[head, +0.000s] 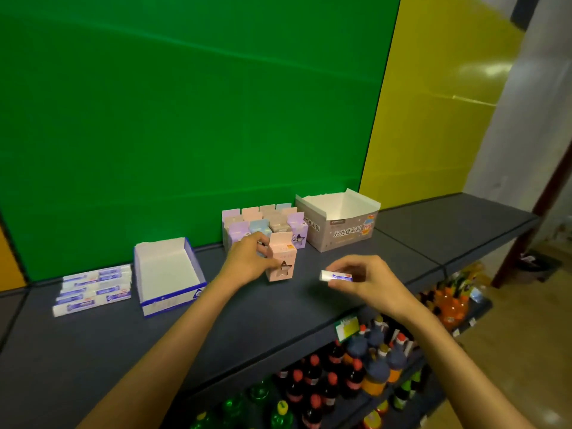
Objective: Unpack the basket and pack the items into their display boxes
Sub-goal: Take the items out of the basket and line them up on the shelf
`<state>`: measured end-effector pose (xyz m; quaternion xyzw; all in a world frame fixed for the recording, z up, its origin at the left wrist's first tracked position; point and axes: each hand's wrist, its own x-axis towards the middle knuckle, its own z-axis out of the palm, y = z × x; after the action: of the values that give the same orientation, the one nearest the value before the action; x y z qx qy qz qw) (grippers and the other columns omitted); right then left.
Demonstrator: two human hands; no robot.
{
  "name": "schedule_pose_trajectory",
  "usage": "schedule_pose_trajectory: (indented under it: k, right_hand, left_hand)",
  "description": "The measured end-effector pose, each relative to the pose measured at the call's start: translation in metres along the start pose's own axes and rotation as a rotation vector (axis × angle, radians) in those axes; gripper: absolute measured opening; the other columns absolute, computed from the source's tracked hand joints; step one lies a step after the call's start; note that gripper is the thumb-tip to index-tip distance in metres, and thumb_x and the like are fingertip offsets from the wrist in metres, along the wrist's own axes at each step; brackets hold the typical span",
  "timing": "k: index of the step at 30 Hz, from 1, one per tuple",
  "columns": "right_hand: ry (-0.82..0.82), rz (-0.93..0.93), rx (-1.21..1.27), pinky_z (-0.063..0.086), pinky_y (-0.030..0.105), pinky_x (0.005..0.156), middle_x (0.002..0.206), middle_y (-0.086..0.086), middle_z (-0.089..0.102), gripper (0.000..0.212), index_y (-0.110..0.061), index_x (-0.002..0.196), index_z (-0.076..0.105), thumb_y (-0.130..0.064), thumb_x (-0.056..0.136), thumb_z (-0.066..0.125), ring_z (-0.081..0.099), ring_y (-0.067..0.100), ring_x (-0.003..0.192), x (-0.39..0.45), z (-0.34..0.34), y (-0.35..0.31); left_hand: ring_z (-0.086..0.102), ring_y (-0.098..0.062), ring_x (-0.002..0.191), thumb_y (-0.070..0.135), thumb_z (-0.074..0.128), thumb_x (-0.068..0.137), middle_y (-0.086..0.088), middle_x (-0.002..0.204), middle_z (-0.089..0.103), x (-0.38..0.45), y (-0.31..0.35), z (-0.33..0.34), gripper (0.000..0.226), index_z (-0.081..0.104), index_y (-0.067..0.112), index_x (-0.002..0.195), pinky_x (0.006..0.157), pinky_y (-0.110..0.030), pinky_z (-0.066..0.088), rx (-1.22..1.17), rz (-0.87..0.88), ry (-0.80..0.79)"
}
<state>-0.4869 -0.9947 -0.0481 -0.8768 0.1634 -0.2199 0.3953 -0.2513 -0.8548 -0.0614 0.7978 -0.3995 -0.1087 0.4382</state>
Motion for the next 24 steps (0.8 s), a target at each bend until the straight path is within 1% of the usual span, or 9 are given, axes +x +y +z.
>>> schedule_pose_trajectory:
  k: [3, 5, 8, 10, 13, 16, 18, 20, 24]
  right_hand:
    - [-0.008, -0.014, 0.002, 0.057, 0.033, 0.088, 0.095, -0.008, 0.076, 0.019, -0.024, 0.096, 0.076, -0.014, 0.081, 0.082, 0.071, 0.008, 0.091, 0.020, -0.011, 0.014]
    - [-0.014, -0.023, -0.004, 0.057, 0.031, 0.089, 0.096, -0.010, 0.076, 0.020, -0.025, 0.096, 0.076, -0.014, 0.080, 0.082, 0.070, 0.007, 0.091, 0.033, -0.018, 0.025]
    - [-0.056, -0.025, -0.041, 0.057, 0.030, 0.087, 0.094, -0.013, 0.075, 0.021, -0.030, 0.093, 0.076, -0.014, 0.080, 0.082, 0.069, 0.005, 0.090, 0.051, -0.029, 0.044]
    - [-0.091, -0.021, -0.095, 0.057, 0.031, 0.085, 0.092, -0.014, 0.074, 0.021, -0.031, 0.090, 0.075, -0.014, 0.080, 0.081, 0.068, 0.004, 0.088, 0.062, -0.037, 0.056]
    - [-0.134, -0.025, -0.158, 0.056, 0.024, 0.081, 0.093, -0.015, 0.073, 0.017, -0.030, 0.093, 0.075, -0.019, 0.081, 0.082, 0.067, 0.000, 0.087, 0.077, -0.051, 0.068]
    - [-0.154, -0.066, -0.144, 0.052, 0.018, 0.075, 0.093, -0.015, 0.073, 0.017, -0.029, 0.094, 0.076, -0.021, 0.081, 0.082, 0.066, 0.000, 0.086, 0.090, -0.063, 0.076]
    - [-0.156, -0.090, -0.122, 0.051, 0.018, 0.076, 0.093, -0.015, 0.073, 0.017, -0.031, 0.093, 0.076, -0.022, 0.080, 0.082, 0.066, 0.001, 0.087, 0.099, -0.068, 0.081]
    - [-0.164, -0.104, -0.107, 0.052, 0.019, 0.077, 0.094, -0.014, 0.073, 0.017, -0.031, 0.094, 0.075, -0.023, 0.080, 0.082, 0.066, 0.002, 0.088, 0.105, -0.070, 0.086]
    - [-0.208, -0.156, -0.093, 0.052, 0.018, 0.080, 0.096, -0.016, 0.073, 0.019, -0.034, 0.096, 0.075, -0.025, 0.081, 0.081, 0.065, -0.001, 0.090, 0.114, -0.070, 0.091]
  left_hand:
    - [0.067, -0.014, 0.086, 0.023, 0.087, 0.073, 0.004, 0.091, 0.071, 0.022, 0.006, 0.016, 0.043, 0.062, 0.013, 0.106, 0.082, -0.032, 0.052, 0.042, 0.007, 0.009]
    - [0.066, -0.015, 0.085, 0.023, 0.088, 0.073, 0.004, 0.089, 0.070, 0.037, 0.009, 0.028, 0.043, 0.062, 0.012, 0.105, 0.076, -0.029, 0.051, 0.061, 0.010, 0.014]
    - [0.059, -0.013, 0.081, 0.024, 0.088, 0.073, 0.002, 0.090, 0.065, 0.058, 0.013, 0.045, 0.040, 0.059, 0.019, 0.100, 0.064, -0.024, 0.042, 0.103, 0.000, 0.045]
    - [0.057, -0.012, 0.078, 0.024, 0.088, 0.073, 0.004, 0.084, 0.062, 0.071, 0.016, 0.057, 0.039, 0.059, 0.018, 0.099, 0.061, -0.022, 0.041, 0.117, -0.010, 0.071]
    - [0.059, -0.011, 0.077, 0.021, 0.086, 0.075, 0.004, 0.083, 0.063, 0.086, 0.021, 0.072, 0.038, 0.062, 0.014, 0.104, 0.064, -0.022, 0.043, 0.143, -0.026, 0.106]
    - [0.058, -0.010, 0.076, 0.020, 0.086, 0.076, 0.004, 0.083, 0.063, 0.096, 0.024, 0.084, 0.040, 0.062, 0.014, 0.107, 0.068, -0.023, 0.045, 0.182, -0.036, 0.148]
    - [0.061, -0.014, 0.080, 0.021, 0.085, 0.076, 0.002, 0.084, 0.063, 0.101, 0.026, 0.090, 0.041, 0.061, 0.014, 0.109, 0.075, -0.030, 0.052, 0.231, -0.042, 0.172]
    - [0.064, -0.019, 0.086, 0.021, 0.085, 0.077, 0.000, 0.087, 0.063, 0.101, 0.026, 0.094, 0.043, 0.058, 0.015, 0.110, 0.081, -0.037, 0.055, 0.277, -0.037, 0.188]
    - [0.063, -0.019, 0.095, 0.022, 0.083, 0.078, -0.002, 0.100, 0.064, 0.093, 0.030, 0.096, 0.056, 0.049, 0.019, 0.122, 0.086, -0.038, 0.056, 0.310, -0.037, 0.241]
